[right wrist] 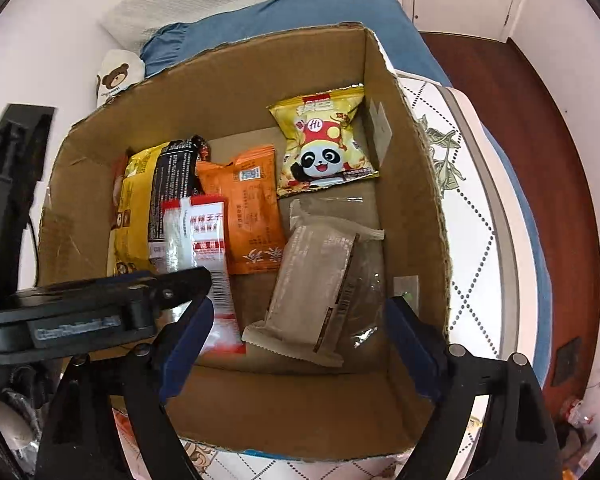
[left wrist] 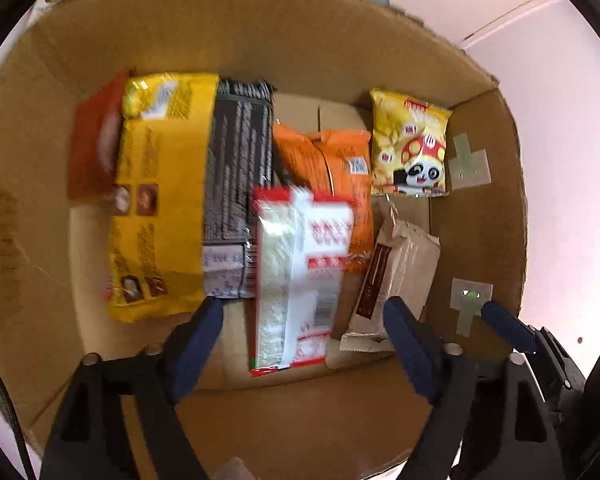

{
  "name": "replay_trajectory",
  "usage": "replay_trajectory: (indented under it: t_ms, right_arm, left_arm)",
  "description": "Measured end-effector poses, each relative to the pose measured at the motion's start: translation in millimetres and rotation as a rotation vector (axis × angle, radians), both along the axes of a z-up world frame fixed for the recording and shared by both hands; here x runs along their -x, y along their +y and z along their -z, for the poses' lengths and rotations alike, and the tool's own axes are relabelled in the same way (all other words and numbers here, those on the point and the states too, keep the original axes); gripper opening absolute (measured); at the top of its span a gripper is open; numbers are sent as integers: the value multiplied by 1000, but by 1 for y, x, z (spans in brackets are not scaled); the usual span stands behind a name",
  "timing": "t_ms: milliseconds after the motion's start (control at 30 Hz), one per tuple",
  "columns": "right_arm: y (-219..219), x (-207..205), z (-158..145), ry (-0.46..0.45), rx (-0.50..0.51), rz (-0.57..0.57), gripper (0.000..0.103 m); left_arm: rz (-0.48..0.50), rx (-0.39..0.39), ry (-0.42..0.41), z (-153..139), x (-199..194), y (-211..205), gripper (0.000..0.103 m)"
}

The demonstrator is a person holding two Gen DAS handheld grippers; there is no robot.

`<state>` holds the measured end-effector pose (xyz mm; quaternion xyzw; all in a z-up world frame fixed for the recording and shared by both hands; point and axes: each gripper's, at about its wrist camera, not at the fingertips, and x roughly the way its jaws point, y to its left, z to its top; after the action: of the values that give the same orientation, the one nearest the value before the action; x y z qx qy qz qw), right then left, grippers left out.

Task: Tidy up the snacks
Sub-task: 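Carry both packets into the box and open both tools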

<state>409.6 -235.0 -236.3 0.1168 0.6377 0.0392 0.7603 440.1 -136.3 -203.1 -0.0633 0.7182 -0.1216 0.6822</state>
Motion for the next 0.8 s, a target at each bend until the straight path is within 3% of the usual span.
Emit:
replay_trajectory:
  t_ms: [167, 367, 533, 800]
  right_arm:
    - [-1, 4, -10, -16, 12, 6, 91]
    - [0, 21, -28, -71, 41, 2, 91]
    - [0, 44, -50, -150, 77, -12, 91]
    - [2, 82, -83, -268, 95, -33, 91]
  left_arm:
    - [35, -41, -63, -23, 6, 6, 83]
    - [9, -38, -159, -49, 24, 20, 83]
    - [-13, -79, -314, -82, 58, 24, 83]
    - [-23, -112, -477, -115, 101, 37, 83]
